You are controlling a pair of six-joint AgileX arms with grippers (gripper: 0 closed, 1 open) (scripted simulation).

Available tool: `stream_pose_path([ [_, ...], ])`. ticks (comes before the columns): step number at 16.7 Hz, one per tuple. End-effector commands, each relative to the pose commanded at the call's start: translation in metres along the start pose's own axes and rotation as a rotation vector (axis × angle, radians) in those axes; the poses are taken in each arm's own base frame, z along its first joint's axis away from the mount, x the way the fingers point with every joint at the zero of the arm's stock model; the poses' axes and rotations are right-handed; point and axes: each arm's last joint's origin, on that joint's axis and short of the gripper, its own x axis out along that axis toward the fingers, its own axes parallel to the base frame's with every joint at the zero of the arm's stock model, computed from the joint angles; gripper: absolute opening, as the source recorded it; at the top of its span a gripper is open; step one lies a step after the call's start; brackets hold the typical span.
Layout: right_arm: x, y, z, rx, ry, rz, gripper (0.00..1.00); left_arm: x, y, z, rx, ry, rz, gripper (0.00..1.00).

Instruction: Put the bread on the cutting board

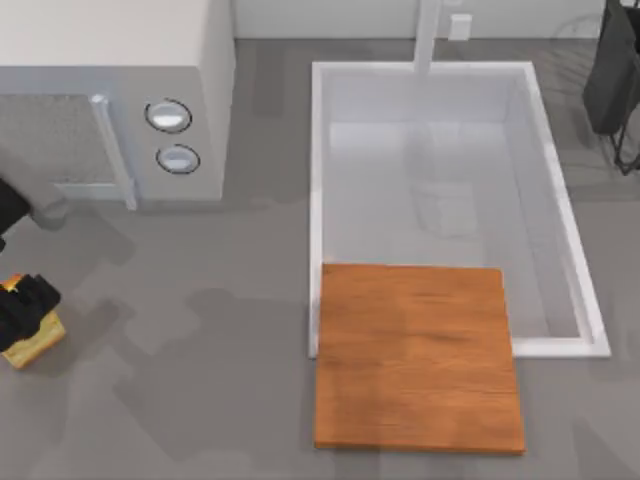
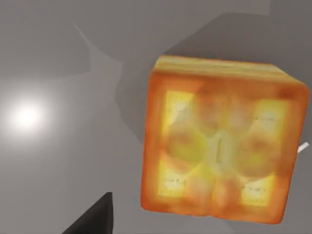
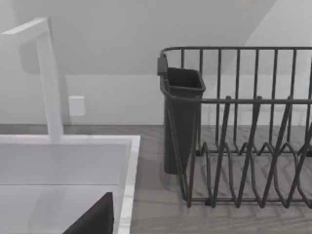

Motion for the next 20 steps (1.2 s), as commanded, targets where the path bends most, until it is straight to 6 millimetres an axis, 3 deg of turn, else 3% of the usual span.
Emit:
stream_pose_path([
  [5, 0.0, 0.0, 0.0, 0.0, 0.0, 0.0, 1.0, 0.015, 0.019, 0.018, 0.075, 0.085, -0.076, 1.0],
  [11, 0.0, 0.0, 0.0, 0.0, 0.0, 0.0, 1.0, 0.016, 0.018, 0.019, 0.08, 0.085, -0.077, 1.0],
  [20, 0.0, 0.0, 0.0, 0.0, 0.0, 0.0, 1.0, 0.084, 0.015, 0.013, 0.077, 0.086, -0.077, 1.0],
])
